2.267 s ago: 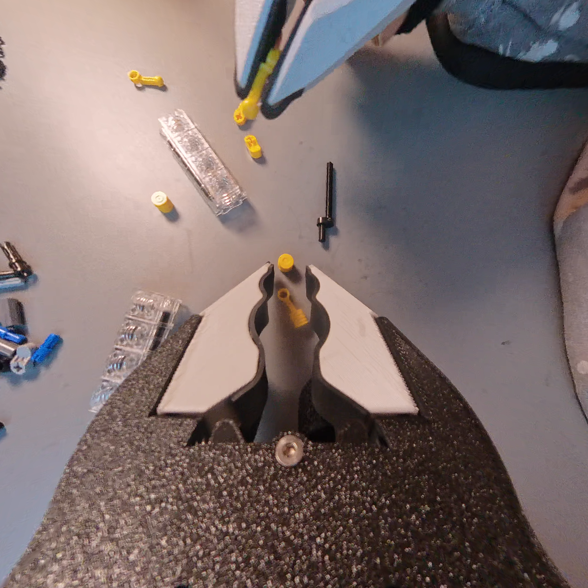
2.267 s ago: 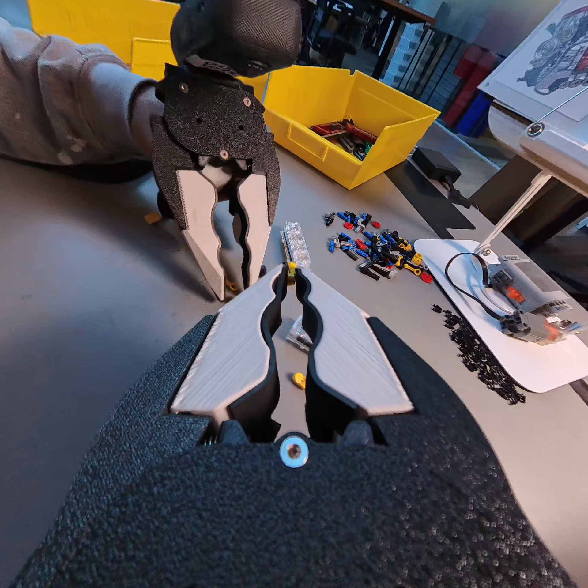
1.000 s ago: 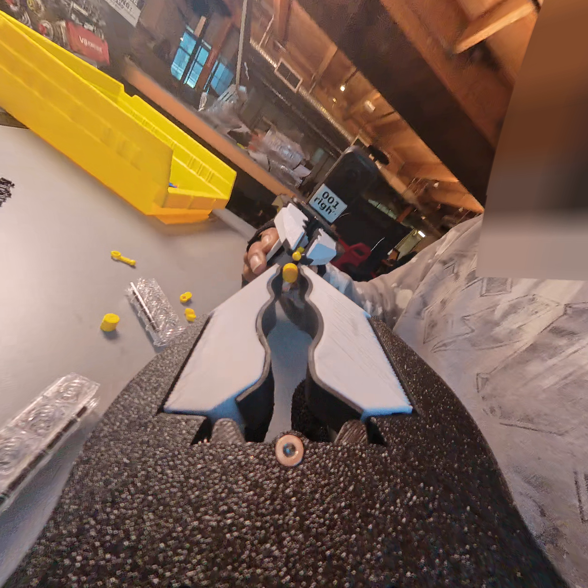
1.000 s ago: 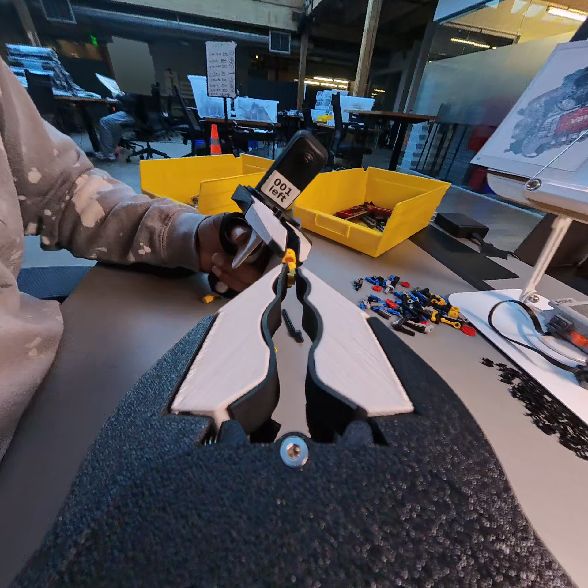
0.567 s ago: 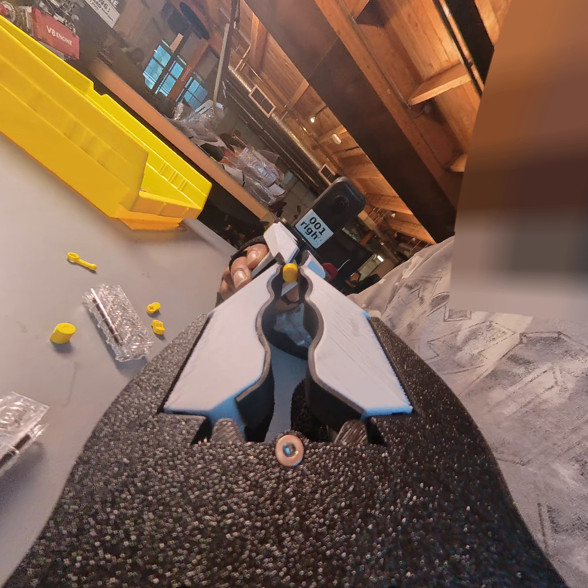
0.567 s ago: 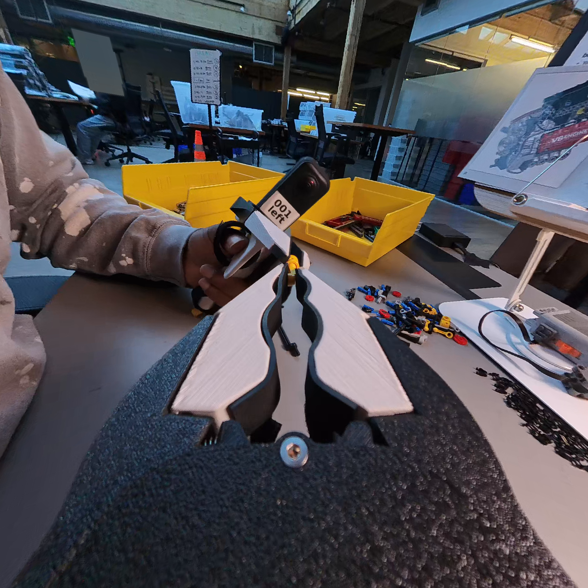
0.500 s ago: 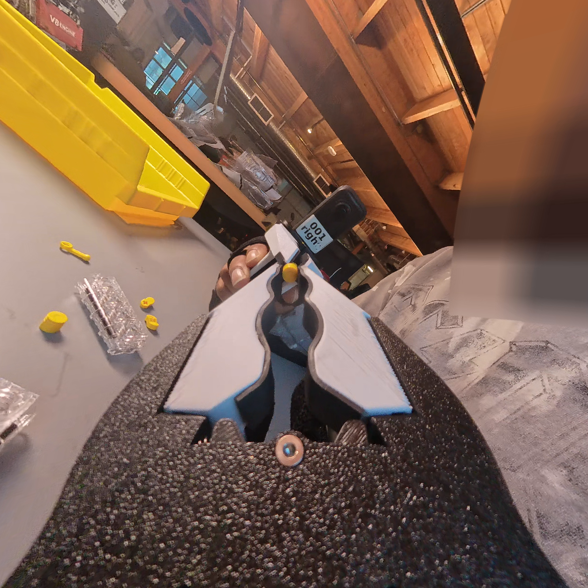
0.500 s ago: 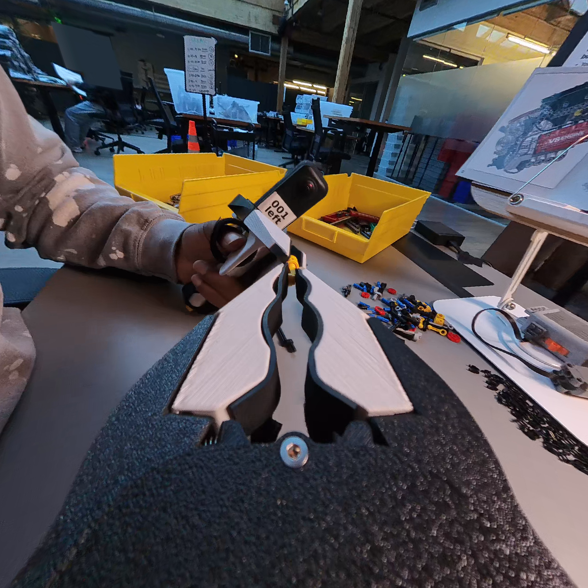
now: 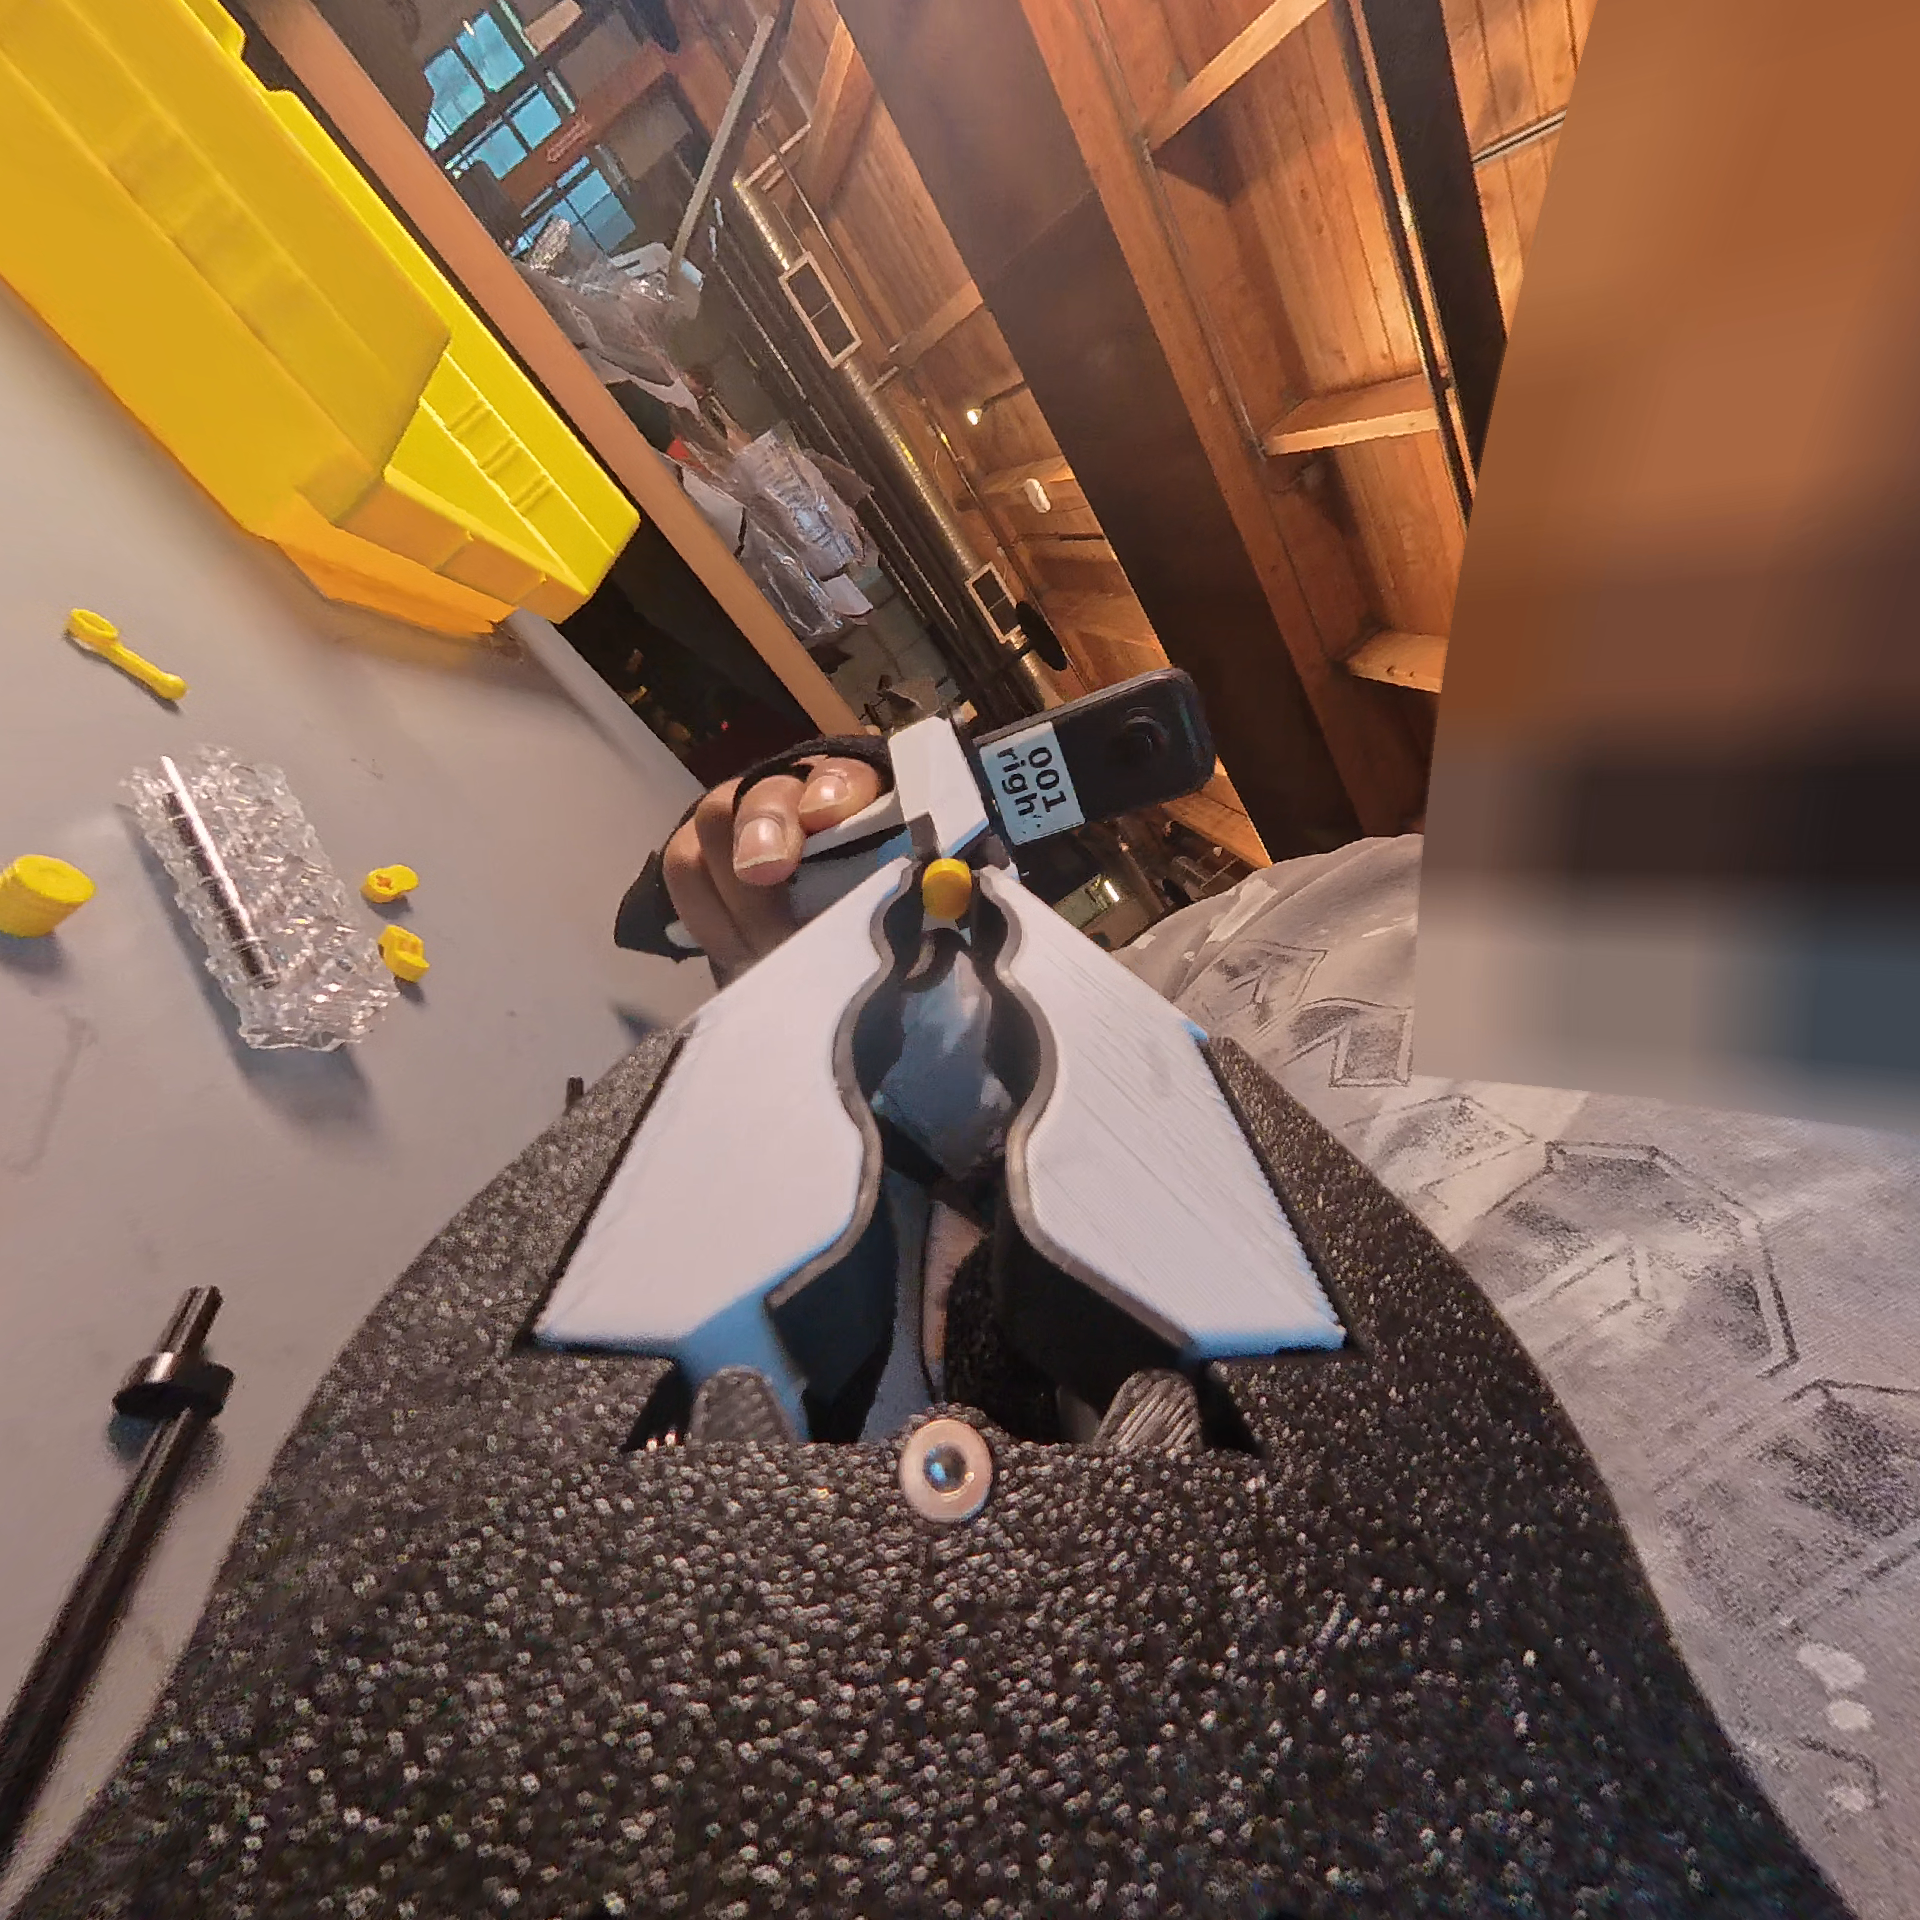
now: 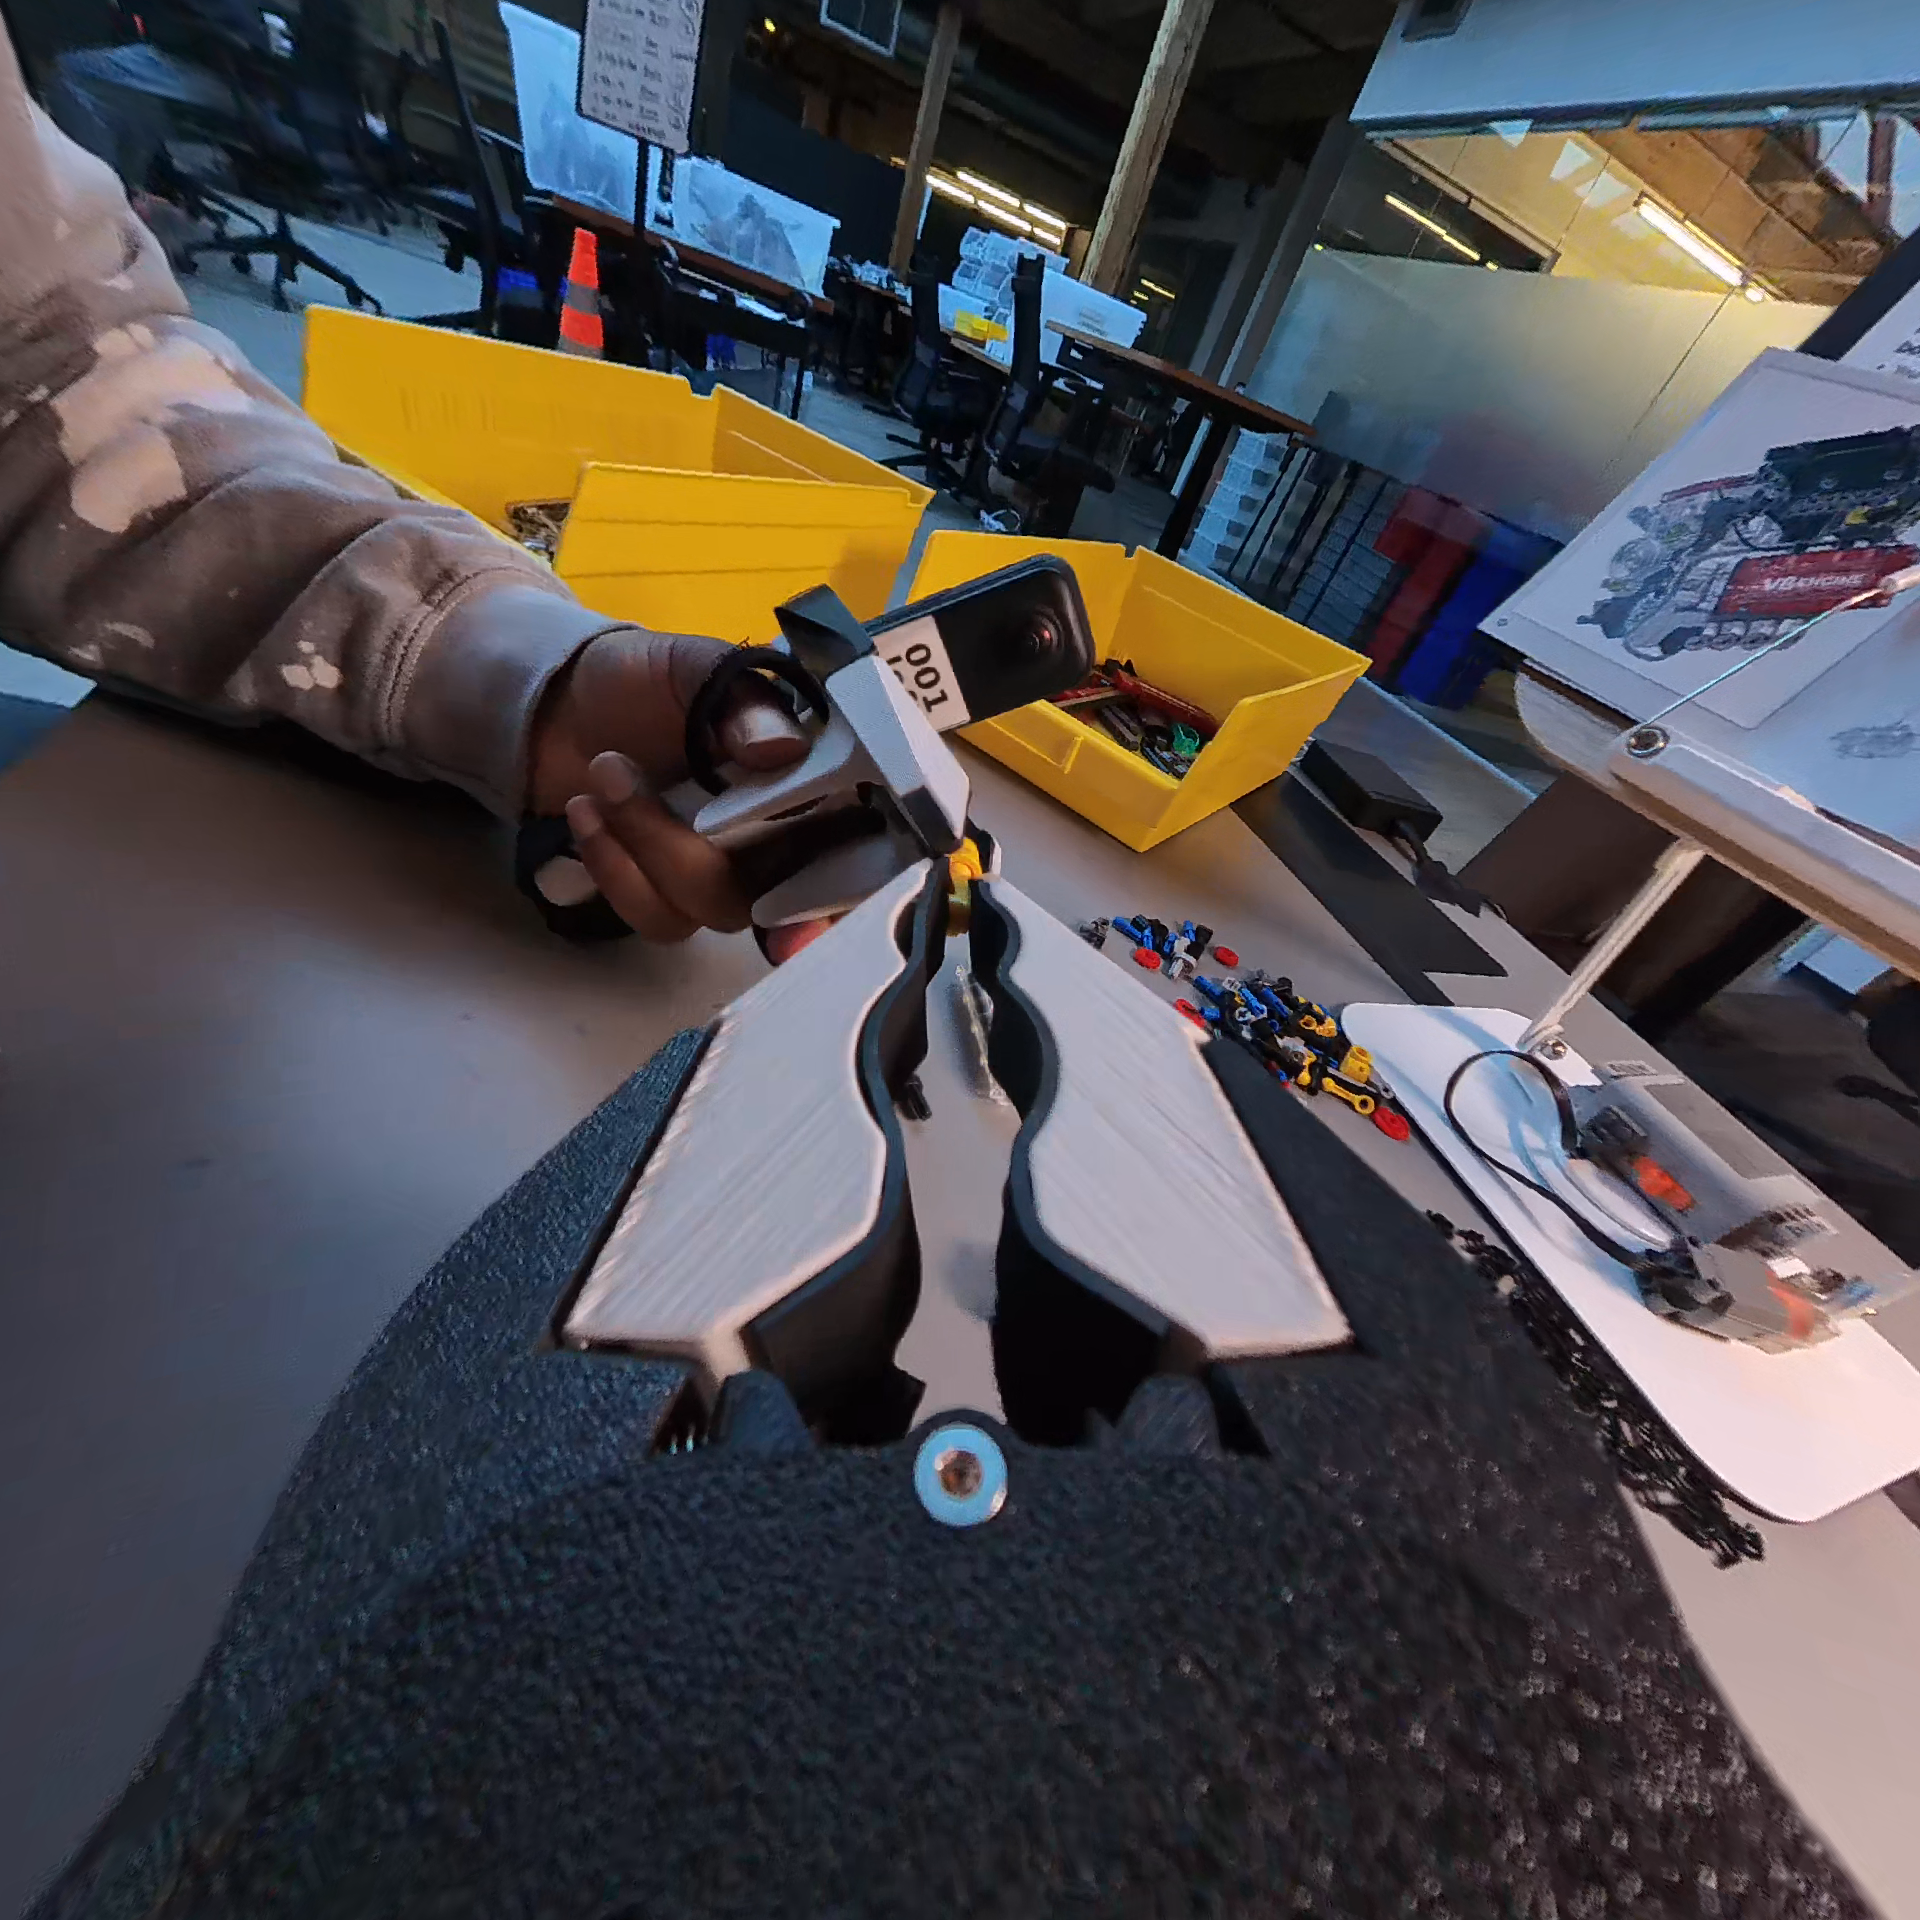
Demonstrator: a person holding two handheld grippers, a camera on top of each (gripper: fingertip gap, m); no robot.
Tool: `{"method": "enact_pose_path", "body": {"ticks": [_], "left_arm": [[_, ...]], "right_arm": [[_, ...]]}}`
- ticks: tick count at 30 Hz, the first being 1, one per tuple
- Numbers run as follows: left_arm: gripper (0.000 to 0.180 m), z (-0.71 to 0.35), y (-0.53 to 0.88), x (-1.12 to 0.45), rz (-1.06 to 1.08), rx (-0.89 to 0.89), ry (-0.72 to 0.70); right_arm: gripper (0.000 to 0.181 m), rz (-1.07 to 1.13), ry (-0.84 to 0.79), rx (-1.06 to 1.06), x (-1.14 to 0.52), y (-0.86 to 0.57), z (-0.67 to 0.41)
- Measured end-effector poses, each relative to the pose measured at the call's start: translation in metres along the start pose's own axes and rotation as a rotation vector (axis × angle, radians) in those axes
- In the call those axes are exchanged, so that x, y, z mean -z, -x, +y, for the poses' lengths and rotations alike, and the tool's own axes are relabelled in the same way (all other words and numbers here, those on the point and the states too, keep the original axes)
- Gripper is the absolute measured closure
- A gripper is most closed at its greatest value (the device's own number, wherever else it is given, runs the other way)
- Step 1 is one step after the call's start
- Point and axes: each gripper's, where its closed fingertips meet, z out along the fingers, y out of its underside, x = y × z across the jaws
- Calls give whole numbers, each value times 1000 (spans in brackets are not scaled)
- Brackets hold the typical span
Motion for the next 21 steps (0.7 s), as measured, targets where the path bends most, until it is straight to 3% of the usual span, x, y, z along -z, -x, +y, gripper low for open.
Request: {"method": "enact_pose_path", "body": {"ticks": [10,21], "left_arm": [[174,11,-5,5,29,109,34],[174,14,-11,3,8,190,46]], "right_arm": [[179,20,71,259,-2,13,-2],[179,68,61,350,0,18,-7]]}}
